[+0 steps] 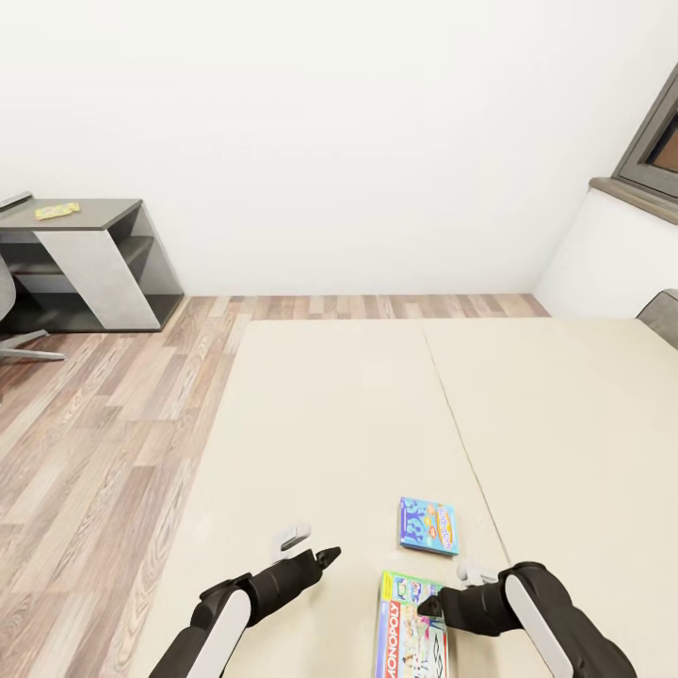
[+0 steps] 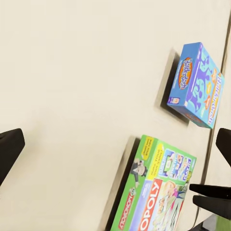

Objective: Put all the toys in the child's room - the three board games (two on the bed and one on the table), the two jigsaw puzzles on the table, and the tennis ball on the table - inside the toy box on the table in the child's room.

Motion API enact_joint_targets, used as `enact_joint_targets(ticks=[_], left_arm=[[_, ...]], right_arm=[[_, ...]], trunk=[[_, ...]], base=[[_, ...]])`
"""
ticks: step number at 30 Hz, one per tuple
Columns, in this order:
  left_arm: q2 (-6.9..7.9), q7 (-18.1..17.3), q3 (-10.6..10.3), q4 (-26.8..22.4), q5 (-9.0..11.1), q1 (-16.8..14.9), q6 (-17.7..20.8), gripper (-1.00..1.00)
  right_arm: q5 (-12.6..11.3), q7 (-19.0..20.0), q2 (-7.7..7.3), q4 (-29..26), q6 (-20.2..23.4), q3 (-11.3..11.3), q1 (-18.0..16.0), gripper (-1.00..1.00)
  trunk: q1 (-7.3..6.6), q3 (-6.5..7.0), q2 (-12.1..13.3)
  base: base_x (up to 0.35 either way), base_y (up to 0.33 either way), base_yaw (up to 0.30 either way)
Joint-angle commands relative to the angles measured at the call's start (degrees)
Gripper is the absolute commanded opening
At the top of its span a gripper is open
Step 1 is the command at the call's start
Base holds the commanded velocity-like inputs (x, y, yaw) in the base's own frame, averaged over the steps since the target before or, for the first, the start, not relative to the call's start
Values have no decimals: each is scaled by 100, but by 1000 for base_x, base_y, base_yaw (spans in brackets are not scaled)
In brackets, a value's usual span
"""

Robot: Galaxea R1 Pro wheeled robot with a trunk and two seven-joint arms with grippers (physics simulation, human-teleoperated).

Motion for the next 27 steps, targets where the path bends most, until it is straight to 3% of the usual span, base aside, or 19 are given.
enact_joint_targets(ticks=[1,27], left_arm=[[-2,-6,6,-3,14,-1,27,100],[-1,-9,6,-3,8,4,25,100]], right_arm=[[60,57,1,18,13,8,-3,100],[81,48,83,484,13,22,-38,100]], trunk=[[0,-4,-2],[0,-4,-2]], base=[[0,0,0],[0,0,0]])
